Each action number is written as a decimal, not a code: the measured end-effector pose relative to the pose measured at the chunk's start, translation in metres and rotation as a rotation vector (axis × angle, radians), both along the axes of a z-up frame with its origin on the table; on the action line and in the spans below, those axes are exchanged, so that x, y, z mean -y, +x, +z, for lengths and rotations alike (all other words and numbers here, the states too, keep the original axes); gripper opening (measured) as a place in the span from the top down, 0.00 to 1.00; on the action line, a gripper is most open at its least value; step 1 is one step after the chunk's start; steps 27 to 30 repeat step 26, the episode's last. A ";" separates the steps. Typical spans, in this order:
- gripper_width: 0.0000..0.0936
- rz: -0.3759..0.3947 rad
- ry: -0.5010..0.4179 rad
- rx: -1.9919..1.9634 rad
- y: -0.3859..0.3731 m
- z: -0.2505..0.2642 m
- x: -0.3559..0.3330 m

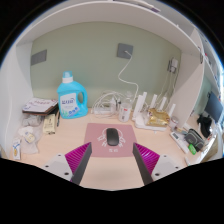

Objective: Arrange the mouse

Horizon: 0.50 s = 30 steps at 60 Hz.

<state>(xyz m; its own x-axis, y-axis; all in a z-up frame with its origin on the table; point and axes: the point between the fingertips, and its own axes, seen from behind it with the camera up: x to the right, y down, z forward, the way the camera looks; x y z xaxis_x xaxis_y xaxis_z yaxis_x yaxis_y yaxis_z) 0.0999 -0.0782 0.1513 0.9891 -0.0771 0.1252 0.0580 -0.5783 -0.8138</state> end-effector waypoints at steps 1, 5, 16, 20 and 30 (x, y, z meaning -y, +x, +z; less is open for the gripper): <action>0.09 -0.002 0.000 0.003 -0.001 0.002 0.006; 0.09 -0.003 0.000 0.011 -0.008 0.008 0.030; 0.10 -0.008 0.010 -0.007 -0.024 0.017 0.065; 0.09 -0.013 0.023 -0.007 -0.025 0.023 0.068; 0.09 -0.004 0.027 0.012 -0.027 0.028 0.070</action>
